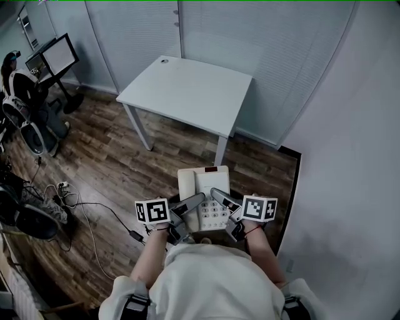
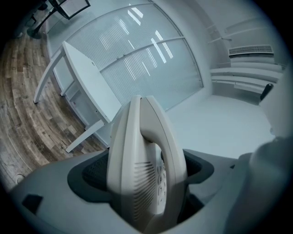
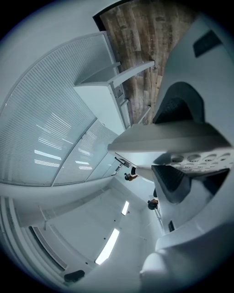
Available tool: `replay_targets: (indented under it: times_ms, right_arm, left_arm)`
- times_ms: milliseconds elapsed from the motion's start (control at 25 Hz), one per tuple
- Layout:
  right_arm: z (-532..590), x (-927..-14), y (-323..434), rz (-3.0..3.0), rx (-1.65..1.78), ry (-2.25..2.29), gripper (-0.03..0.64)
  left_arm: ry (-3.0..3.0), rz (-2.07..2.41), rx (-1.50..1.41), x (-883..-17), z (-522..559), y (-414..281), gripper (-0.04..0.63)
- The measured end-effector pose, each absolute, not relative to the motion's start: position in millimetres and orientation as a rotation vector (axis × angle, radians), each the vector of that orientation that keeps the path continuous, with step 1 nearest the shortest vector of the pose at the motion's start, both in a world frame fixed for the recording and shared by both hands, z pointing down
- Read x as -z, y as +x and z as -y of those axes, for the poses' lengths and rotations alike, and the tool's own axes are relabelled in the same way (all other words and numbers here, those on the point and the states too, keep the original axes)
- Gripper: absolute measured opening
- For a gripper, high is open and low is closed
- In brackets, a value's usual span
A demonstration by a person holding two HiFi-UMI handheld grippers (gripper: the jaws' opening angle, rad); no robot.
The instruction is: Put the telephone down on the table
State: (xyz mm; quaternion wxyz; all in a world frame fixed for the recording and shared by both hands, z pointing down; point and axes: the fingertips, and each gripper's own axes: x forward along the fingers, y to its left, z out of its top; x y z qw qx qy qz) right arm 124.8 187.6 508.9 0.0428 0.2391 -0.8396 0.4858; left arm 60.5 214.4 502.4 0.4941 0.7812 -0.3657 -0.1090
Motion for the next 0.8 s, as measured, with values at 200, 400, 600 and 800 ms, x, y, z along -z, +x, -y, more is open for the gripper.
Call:
replay_targets:
  times_ms: [200, 400, 600, 800]
  right_arm:
    - [-188.0, -506.8, 126.2, 2.565, -1.475, 0.733, 0.293]
    - [-189.8, -504.0, 125.8, 2.574, -1.478, 0.734, 0.293]
    - [-187.8, -504.2, 125.6, 2.583, -1.482, 0.727, 0.293]
    - [-184.4, -506.3, 122.6, 2.580, -1.484, 0.725, 0.293]
  left_arm:
    - [1.891, 0.887, 0.270, -500.8, -215.0, 61.7, 0.431]
    - [1.899, 0.889, 0.267, -497.9, -216.6, 61.3, 0.431]
    - [1.906, 0.898, 0.263, -496.9, -214.6, 61.1, 0.431]
    - [1.902, 0.899, 0.263, -499.2, -211.2, 58.0, 0.431]
